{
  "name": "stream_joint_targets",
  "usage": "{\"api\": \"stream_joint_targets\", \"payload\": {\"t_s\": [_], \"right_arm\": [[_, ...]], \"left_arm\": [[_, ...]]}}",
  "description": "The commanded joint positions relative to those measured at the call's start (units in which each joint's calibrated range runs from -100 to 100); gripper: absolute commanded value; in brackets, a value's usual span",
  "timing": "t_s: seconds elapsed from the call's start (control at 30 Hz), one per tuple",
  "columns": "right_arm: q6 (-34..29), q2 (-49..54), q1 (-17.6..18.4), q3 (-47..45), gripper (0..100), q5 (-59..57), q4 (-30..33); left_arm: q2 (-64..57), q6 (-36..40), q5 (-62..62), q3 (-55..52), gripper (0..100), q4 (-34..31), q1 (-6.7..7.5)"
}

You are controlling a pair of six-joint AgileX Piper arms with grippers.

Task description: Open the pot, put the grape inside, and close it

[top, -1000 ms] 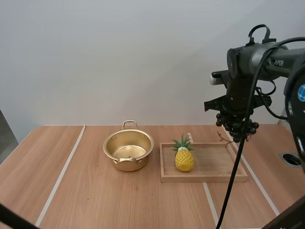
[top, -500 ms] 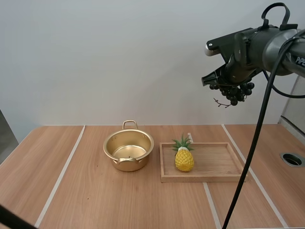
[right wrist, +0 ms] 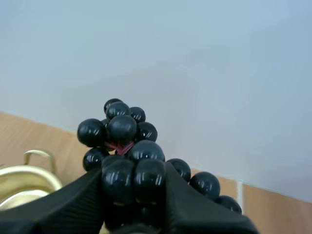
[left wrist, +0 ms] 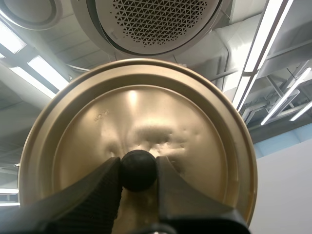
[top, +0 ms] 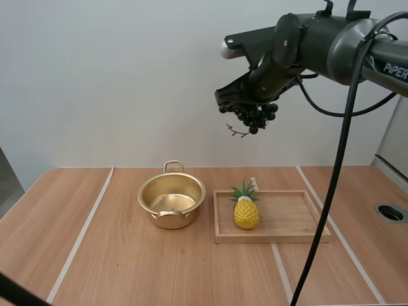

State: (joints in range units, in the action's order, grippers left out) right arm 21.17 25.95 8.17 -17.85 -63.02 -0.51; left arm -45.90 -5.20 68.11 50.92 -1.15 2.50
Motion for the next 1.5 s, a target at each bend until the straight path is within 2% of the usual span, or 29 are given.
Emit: {"api": "stream_joint_targets", "payload": {"t_s": [0.0, 0.2, 0.6, 1.0, 1.47], "right_arm": [[6.7, 0.7, 2.6, 0.6, 0, -6.3, -6.6], [15.3, 0.7, 5.6, 0.6, 0, -13.4, -14.6], [31.2, -0.4, 5.6, 0.6, 0, -22.5, -28.1], [31.7, -8.9, 5.7, 0.6, 0, -25.0, -28.3], [32.8, -19.4, 5.8, 0.6, 0, -21.9, -29.9]], "left_arm": [[0.1, 0.0, 0.0, 0.0, 0, 0.4, 0.13], [0.1, -0.1, 0.0, 0.0, 0, 0.4, 0.13], [0.1, -0.1, 0.0, 0.0, 0, 0.4, 0.13], [0.1, -0.1, 0.1, 0.0, 0, 0.4, 0.13], [0.1, -0.1, 0.0, 0.0, 0, 0.4, 0.13]]}}
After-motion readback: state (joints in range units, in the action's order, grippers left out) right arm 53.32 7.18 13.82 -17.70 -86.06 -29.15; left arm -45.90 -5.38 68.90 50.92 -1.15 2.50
